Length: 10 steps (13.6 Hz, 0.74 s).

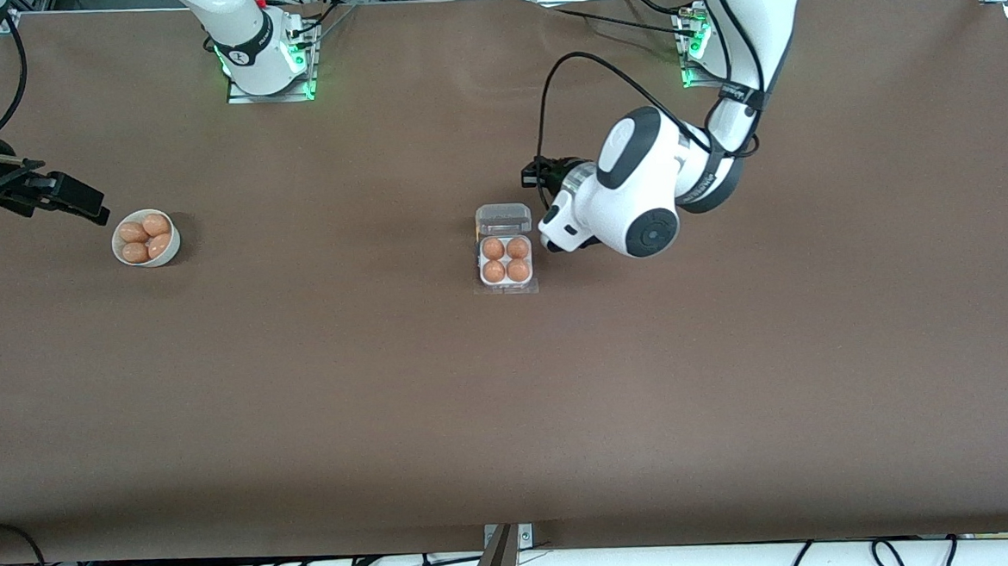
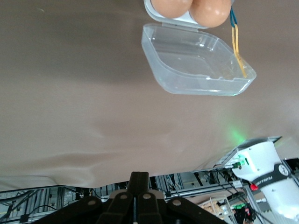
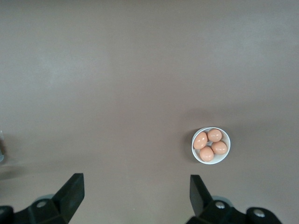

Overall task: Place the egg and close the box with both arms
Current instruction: 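Push the clear lid down over the eggs with the left gripper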

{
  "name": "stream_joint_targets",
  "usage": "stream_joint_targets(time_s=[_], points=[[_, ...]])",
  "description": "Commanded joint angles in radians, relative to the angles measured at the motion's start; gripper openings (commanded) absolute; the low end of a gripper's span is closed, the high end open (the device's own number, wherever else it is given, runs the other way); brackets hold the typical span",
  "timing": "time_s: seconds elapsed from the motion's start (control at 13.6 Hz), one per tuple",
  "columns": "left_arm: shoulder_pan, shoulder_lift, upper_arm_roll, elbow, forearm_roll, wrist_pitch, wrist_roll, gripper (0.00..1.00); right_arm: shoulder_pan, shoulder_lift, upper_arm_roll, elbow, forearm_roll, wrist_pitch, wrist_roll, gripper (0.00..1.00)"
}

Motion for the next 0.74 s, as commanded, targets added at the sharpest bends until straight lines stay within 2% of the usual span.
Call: stream_joint_targets(time_s=[0.0, 0.22, 0.66], points=[[-0.062, 0.045, 0.013, 0.036, -0.018, 0.038, -0.072, 0.00, -0.004, -0.002, 0.007, -0.004, 0.014, -0.005, -0.017, 1.00], [-0.111, 0.083, 0.015, 0.041, -0.007, 0.056, -0.108, 0.00, -0.004, -0.002, 0.007, -0.004, 0.014, -0.007, -0.017, 1.00], [-0.138, 0.137, 0.015, 0.093, -0.001, 0.110, -0.143, 0.00, -0.004, 0.000, 0.007, -0.004, 0.014, -0.002, -0.017, 1.00]])
